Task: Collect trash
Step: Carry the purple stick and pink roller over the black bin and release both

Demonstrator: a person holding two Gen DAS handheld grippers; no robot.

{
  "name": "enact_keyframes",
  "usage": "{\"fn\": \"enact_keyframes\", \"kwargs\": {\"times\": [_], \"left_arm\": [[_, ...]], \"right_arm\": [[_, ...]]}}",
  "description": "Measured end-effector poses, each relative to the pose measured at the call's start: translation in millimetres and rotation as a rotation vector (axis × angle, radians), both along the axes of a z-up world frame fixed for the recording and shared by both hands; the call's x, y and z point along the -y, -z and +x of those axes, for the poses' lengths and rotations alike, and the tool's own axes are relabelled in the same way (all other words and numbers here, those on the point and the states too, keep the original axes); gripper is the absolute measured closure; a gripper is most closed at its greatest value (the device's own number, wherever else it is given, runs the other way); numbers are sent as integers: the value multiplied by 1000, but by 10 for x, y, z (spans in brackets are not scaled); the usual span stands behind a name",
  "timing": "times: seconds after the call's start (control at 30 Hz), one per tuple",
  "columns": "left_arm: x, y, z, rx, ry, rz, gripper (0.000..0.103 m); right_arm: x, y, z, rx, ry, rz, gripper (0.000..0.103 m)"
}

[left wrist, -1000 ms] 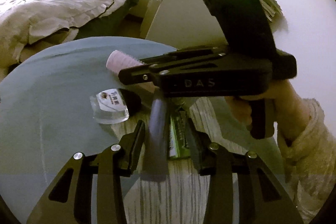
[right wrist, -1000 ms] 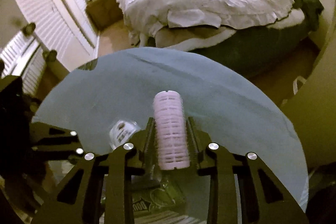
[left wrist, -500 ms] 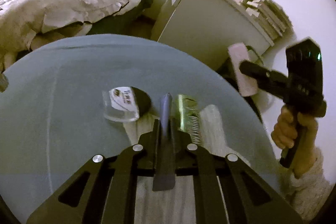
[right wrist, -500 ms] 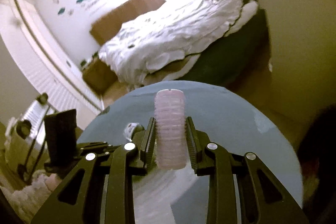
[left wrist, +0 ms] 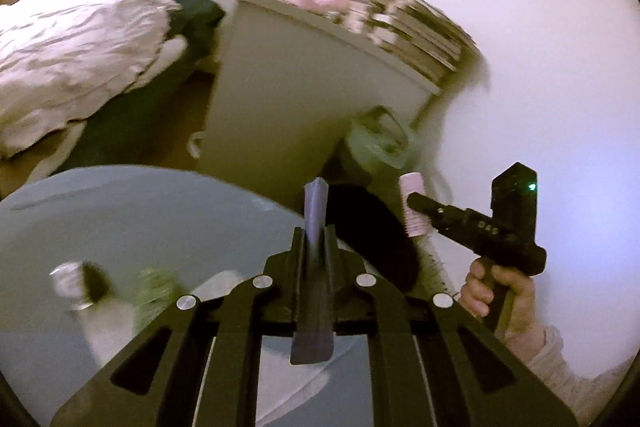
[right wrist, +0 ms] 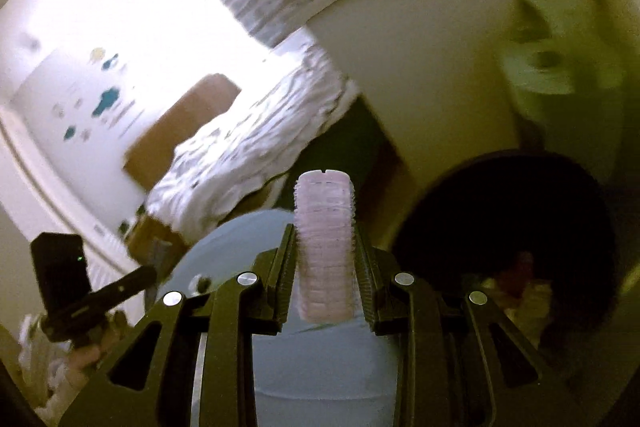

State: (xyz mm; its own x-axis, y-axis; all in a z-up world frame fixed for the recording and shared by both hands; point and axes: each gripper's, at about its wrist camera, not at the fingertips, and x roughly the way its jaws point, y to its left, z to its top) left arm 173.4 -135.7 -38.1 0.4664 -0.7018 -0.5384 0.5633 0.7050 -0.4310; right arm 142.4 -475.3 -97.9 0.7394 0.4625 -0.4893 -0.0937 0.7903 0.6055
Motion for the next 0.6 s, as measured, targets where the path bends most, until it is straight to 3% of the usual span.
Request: {"fn": "enact_keyframes", "kwargs": {"times": [0.3,0.6], "left_arm": [[880,41,157,-17,132,11,93],[1555,279,337,-61,212,46,93]], "right_arm": [[651,309,-126,-32,146,10,74],[886,579,-94,-79,254,-36,74]]}}
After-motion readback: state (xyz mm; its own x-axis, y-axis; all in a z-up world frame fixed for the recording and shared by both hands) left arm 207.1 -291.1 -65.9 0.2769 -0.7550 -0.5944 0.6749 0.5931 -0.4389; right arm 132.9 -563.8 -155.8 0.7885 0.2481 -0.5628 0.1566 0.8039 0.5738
